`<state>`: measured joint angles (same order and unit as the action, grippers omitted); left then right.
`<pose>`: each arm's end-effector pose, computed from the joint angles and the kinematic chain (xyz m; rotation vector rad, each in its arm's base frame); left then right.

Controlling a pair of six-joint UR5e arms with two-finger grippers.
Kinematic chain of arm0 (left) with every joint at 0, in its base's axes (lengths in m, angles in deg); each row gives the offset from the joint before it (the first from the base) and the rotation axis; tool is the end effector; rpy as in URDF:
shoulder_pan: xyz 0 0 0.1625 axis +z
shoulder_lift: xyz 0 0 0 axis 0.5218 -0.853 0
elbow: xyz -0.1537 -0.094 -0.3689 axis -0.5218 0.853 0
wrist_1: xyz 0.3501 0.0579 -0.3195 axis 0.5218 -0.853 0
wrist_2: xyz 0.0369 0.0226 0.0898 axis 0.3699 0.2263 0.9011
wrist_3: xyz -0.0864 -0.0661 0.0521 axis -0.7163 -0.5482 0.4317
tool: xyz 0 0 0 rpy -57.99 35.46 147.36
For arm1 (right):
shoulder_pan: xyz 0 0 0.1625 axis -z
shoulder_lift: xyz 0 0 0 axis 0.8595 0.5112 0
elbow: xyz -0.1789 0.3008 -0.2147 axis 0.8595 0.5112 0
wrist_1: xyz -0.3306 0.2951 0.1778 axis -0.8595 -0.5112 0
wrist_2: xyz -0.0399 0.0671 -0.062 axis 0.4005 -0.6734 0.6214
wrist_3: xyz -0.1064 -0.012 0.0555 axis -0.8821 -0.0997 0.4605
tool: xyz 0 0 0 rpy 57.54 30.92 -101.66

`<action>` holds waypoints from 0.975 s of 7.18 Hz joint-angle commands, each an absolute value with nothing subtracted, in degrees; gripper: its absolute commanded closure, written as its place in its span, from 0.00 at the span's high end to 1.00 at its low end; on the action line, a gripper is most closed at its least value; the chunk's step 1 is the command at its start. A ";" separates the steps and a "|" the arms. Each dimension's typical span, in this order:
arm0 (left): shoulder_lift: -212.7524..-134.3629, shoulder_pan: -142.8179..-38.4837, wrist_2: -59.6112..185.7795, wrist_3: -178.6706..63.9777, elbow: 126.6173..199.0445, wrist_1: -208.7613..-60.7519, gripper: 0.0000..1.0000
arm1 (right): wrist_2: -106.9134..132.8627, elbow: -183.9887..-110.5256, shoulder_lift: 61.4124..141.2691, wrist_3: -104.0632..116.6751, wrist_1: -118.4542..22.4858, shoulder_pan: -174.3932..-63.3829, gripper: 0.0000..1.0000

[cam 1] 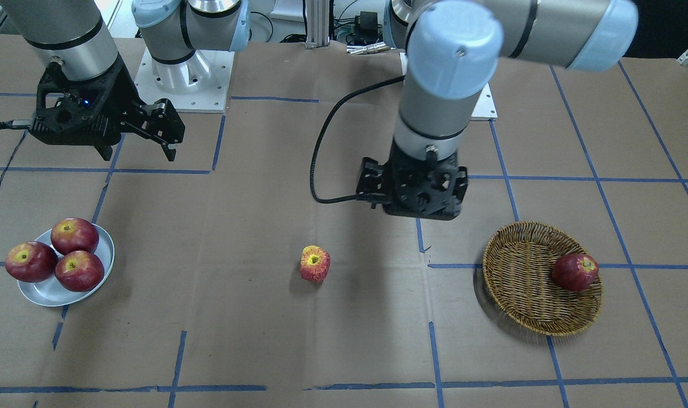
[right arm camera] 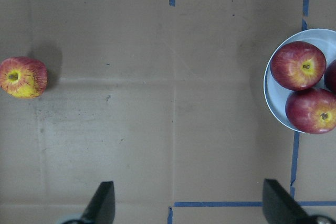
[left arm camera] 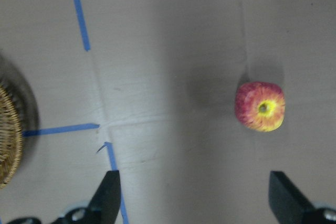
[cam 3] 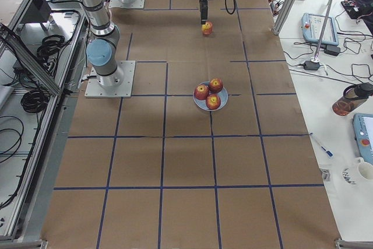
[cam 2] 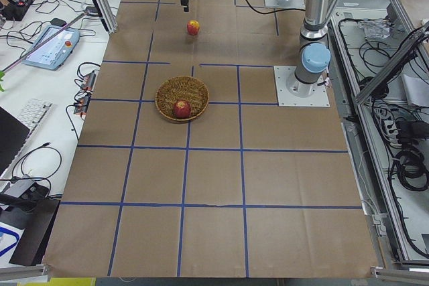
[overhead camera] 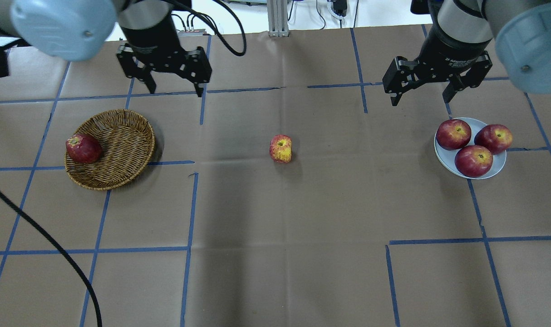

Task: Transfer apple from basket to plate
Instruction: 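Move the right gripper over the red-yellow apple on the table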

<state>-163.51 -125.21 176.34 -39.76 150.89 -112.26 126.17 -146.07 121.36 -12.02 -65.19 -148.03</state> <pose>-0.1700 -0.6113 0.4542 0.1802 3.1053 0.0636 0.1208 -0.5662 0.4409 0.0162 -3.1371 0.0565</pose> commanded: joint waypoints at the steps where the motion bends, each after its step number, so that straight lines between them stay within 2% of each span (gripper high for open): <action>1: -158.29 -119.36 176.55 -35.41 150.88 -116.12 0.99 | 126.09 -146.02 121.36 -11.60 -65.19 -148.03 1.00; 4: -158.09 -118.38 176.03 -35.23 151.23 -115.95 0.99 | 125.56 -145.93 120.22 -10.64 -69.02 -149.51 1.00; 7: -158.53 -118.38 176.37 -35.32 151.31 -115.86 0.99 | 129.58 -144.97 111.28 5.84 -79.57 -165.12 1.00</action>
<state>-158.35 -118.41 176.19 -35.31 151.29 -115.85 127.43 -145.41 115.05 -0.15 -75.20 -159.07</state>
